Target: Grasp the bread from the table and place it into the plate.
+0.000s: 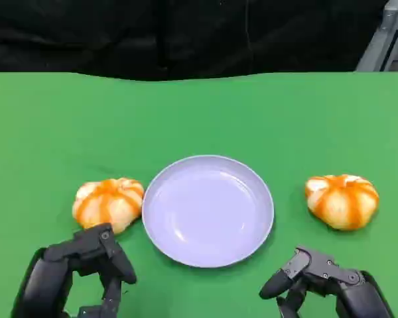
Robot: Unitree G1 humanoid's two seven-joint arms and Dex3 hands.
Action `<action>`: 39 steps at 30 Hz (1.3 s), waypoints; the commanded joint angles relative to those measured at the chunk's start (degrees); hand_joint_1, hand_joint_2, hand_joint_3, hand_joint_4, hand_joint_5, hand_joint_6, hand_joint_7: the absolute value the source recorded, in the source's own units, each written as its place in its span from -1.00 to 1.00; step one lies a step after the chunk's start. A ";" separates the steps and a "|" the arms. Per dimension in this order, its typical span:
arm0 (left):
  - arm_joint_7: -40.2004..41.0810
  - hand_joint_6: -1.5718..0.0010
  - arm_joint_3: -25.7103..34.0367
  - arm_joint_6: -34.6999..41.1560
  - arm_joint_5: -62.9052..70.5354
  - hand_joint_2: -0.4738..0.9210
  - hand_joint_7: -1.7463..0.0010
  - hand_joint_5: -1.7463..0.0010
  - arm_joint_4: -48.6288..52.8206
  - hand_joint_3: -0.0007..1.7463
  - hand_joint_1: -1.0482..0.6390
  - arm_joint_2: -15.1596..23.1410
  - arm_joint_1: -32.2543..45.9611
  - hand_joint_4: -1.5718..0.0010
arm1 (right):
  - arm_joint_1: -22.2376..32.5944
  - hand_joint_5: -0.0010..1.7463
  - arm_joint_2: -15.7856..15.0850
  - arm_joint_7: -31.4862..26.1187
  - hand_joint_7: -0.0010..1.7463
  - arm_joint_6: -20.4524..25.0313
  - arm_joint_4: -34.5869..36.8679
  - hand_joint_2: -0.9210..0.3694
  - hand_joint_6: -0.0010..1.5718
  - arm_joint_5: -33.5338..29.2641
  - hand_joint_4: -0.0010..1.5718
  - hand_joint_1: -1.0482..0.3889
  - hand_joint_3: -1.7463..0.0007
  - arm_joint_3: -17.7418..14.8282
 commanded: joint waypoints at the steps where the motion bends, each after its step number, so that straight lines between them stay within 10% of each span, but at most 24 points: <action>1: -0.06 -0.11 0.25 0.17 -0.55 0.08 -0.66 -0.92 -0.35 0.77 0.21 0.61 0.04 -0.15 | 0.16 0.85 -0.16 -0.35 0.40 -0.51 -0.35 -0.25 -0.07 0.28 -0.10 0.36 -0.35 -0.41; 14: 0.34 -0.09 0.48 -0.46 0.16 0.10 -0.65 -0.91 -0.01 0.74 0.21 0.65 -0.09 -0.14 | 0.19 0.85 0.01 -0.49 0.40 -0.32 -0.46 -0.24 -0.06 0.14 -0.09 0.35 -0.36 -0.33; 24: 1.23 0.35 1.24 2.97 -0.80 0.44 0.18 -0.38 -1.06 0.15 0.19 -0.33 -0.45 0.24 | 0.15 0.87 0.17 -0.73 0.40 -0.46 -0.25 -0.25 -0.07 -0.24 -0.09 0.37 -0.36 -0.13; 31: 1.55 0.55 2.30 7.20 2.38 0.95 0.66 0.00 -1.46 -0.82 0.02 1.78 -2.18 0.57 | -0.30 0.88 0.26 -0.96 0.40 -0.57 0.22 -0.25 -0.07 -0.71 -0.09 0.39 -0.36 0.17; 39: 6.10 0.67 1.79 15.64 19.33 0.98 0.87 0.00 -3.33 -0.98 -0.29 4.99 -6.94 0.79 | -0.56 0.86 0.58 -1.38 0.40 -0.76 0.68 -0.23 -0.07 -1.03 -0.08 0.40 -0.39 0.39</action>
